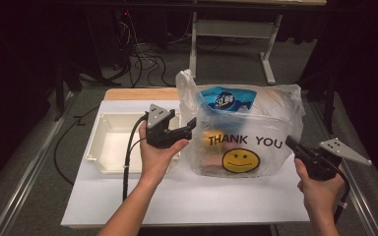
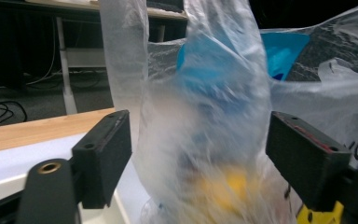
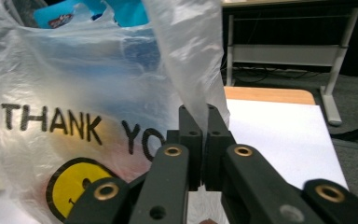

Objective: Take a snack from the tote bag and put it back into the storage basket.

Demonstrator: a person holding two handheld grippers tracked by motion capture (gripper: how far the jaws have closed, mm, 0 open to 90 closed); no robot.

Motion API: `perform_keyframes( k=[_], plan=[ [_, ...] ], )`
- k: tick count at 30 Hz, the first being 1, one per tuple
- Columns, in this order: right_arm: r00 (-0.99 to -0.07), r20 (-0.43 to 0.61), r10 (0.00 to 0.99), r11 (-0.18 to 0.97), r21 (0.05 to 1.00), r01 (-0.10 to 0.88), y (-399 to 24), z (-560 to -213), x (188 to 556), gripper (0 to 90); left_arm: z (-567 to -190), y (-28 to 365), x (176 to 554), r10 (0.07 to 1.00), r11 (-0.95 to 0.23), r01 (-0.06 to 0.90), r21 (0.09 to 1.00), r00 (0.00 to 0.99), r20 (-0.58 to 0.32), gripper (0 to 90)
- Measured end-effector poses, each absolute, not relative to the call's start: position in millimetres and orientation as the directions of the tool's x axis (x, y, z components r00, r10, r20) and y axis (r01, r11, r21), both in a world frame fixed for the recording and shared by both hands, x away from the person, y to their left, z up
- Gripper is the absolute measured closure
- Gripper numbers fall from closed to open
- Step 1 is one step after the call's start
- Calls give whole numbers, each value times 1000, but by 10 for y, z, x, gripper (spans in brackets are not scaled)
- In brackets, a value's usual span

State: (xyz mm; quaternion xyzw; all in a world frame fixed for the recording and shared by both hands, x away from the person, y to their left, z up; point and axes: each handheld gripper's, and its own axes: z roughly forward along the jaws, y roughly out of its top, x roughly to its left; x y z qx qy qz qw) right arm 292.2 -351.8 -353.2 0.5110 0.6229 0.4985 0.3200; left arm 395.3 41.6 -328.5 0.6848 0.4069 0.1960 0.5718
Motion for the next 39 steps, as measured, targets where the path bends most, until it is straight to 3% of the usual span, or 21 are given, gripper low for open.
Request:
perform_keyframes(
  k=[3,5,7,10,11,14,17,23,29,39],
  plan=[
    [-283,101,954,-6,948,319,-3499,-3544,2923,900,-3308,343,4031,792,-25,356,934,578,-199,285],
    [-286,104,953,-7,947,320,-3493,-3549,2927,900,-3343,319,4079,781,-15,388,922,580,-232,419],
    [-284,101,954,-5,947,322,-3484,-3558,2927,900,-3381,332,4118,764,-2,421,907,586,-270,663],
    [-289,97,952,2,947,323,-3474,-3580,2929,900,-3440,359,4147,739,-14,445,895,607,-290,872],
    [-290,96,952,4,946,325,-3476,-3586,2928,900,-3461,362,4141,731,-20,448,894,616,-293,893],
    [-266,99,959,-3,941,337,-3487,-3624,2938,900,-3553,351,4103,741,-76,468,880,617,-265,900],
    [-259,104,960,-4,932,362,-3510,-3684,2956,900,-3649,366,4078,739,-71,508,858,605,-297,900],
    [-232,105,967,26,865,501,-3556,-4066,3026,900,-4032,405,3887,738,-112,583,805,591,-325,900],
    [-235,154,960,11,816,577,-3617,-4264,3080,900,-4262,327,3619,731,-118,582,804,599,-326,900],
    [-223,240,945,-49,777,628,-3709,-4545,3228,900,-4622,155,3466,801,-153,567,810,551,-235,900]
  ],
)
